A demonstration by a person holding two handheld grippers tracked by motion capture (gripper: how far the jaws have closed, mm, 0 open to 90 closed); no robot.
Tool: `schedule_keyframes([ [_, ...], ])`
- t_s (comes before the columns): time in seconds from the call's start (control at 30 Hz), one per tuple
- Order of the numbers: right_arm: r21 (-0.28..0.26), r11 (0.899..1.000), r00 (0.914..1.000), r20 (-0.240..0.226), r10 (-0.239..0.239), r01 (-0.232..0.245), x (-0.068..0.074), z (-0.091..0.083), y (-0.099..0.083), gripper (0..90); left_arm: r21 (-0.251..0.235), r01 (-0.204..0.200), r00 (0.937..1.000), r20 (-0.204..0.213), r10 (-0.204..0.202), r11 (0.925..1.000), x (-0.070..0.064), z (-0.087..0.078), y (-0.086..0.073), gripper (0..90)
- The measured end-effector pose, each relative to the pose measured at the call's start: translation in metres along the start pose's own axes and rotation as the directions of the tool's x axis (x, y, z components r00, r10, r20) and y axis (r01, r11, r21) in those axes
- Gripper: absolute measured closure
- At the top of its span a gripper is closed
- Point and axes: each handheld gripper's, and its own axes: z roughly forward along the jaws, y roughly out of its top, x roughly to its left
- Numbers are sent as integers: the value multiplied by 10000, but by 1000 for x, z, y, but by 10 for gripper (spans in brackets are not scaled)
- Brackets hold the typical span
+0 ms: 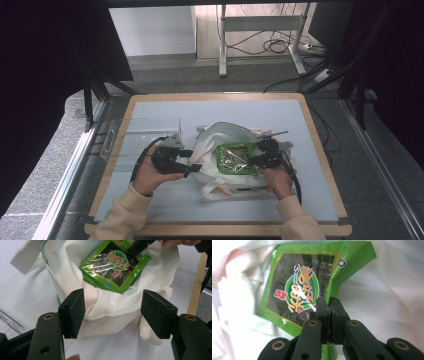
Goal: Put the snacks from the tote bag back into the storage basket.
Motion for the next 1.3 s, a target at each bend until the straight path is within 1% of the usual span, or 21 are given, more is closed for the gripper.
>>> schedule_keyframes([
  [0.1,-311,9994,9998,-124,-172,168,0,-10,0,870,-39,15,10000,-35,-15,10000,1,-1,0,362],
  [0.23,-692,9963,9985,-151,-521,509,1,-23,-1,870,-71,51,10000,-64,-52,10000,1,-2,0,362],
  [0.27,-760,9952,9979,-168,-625,611,2,-26,-1,870,-62,0,9999,-106,0,10000,2,-2,0,361],
  [0.3,-842,9938,9970,-174,-750,732,2,-28,-1,875,-73,37,9999,-137,-38,10000,2,-3,0,361],
  [0.33,-902,9928,9963,-252,-819,793,3,-31,-2,875,-109,24,9999,-151,-26,9999,2,-3,0,361],
  [0.37,-902,9928,9963,-252,-819,793,3,-31,-2,875,-109,24,9999,-151,-26,9999,2,-3,0,361],
  [0.43,-1032,9902,9949,-268,-970,937,3,-36,-3,876,-153,48,9997,-229,-52,9999,4,-6,0,360],
  [0.47,-1055,9899,9948,-269,-981,947,3,-37,-4,875,-171,103,9996,-254,-107,9998,4,-6,0,360],
  [0.53,-1086,9897,9948,-303,-969,930,1,-37,-5,876,-175,71,9996,-274,-76,9998,5,-7,0,361],
  [0.83,-975,9940,9981,-306,-535,503,-5,-29,-13,883,-137,35,9996,-289,-39,9999,5,-6,-1,360],
  [1.0,-1186,9920,9981,-400,-475,425,-4,-34,-17,884,-157,50,9995,-300,-54,9999,5,-7,-1,360],
  [1.17,-1645,9845,9970,-369,-676,607,0,-43,-25,884,-170,55,9995,-311,-61,9998,5,-8,-1,360],
  [1.3,-2065,9739,9948,-190,-1005,945,3,-53,-25,885,-140,6,9995,-308,-11,9999,5,-7,-1,360],
])
